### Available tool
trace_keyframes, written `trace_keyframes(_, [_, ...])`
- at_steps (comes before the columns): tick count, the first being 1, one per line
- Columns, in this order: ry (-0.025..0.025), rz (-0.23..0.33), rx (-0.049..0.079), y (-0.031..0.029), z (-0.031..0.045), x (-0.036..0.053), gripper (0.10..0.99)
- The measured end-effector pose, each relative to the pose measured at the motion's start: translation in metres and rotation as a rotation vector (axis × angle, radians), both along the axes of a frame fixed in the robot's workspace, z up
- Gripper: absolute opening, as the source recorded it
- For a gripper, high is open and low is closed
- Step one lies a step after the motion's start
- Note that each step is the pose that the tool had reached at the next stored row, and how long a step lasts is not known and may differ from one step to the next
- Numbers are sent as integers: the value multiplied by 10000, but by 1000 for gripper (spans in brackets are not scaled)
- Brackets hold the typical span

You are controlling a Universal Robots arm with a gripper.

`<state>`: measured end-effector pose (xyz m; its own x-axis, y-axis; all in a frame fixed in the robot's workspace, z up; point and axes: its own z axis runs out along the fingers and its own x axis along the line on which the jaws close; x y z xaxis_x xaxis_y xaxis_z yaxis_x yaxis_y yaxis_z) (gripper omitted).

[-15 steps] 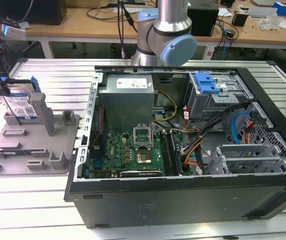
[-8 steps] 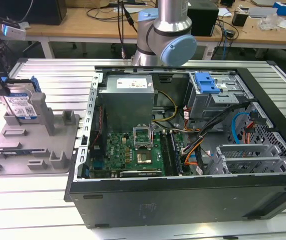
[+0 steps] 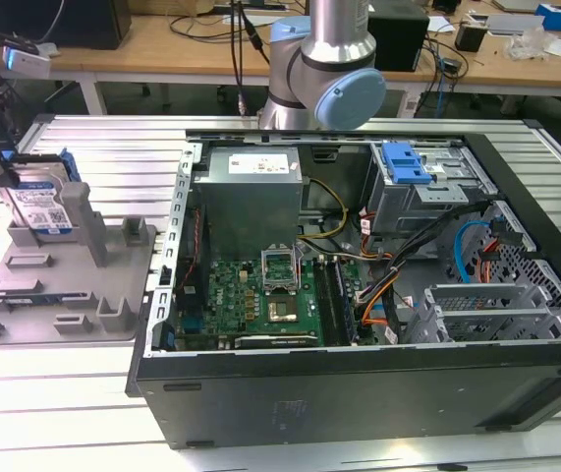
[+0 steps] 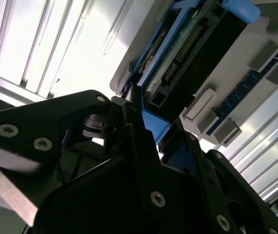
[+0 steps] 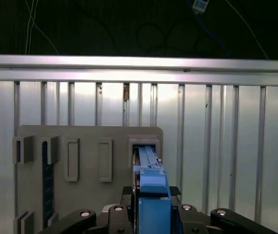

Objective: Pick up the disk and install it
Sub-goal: 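Pick up the disk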

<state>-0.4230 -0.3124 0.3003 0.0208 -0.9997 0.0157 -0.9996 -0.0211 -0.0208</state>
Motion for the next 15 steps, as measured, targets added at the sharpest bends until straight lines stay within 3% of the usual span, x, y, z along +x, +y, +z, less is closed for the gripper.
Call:
trace_keyframes(5, [2, -15, -1, 0, 61, 0, 365])
trace_keyframes(15, [-33, -25, -1, 0, 312, 0, 365])
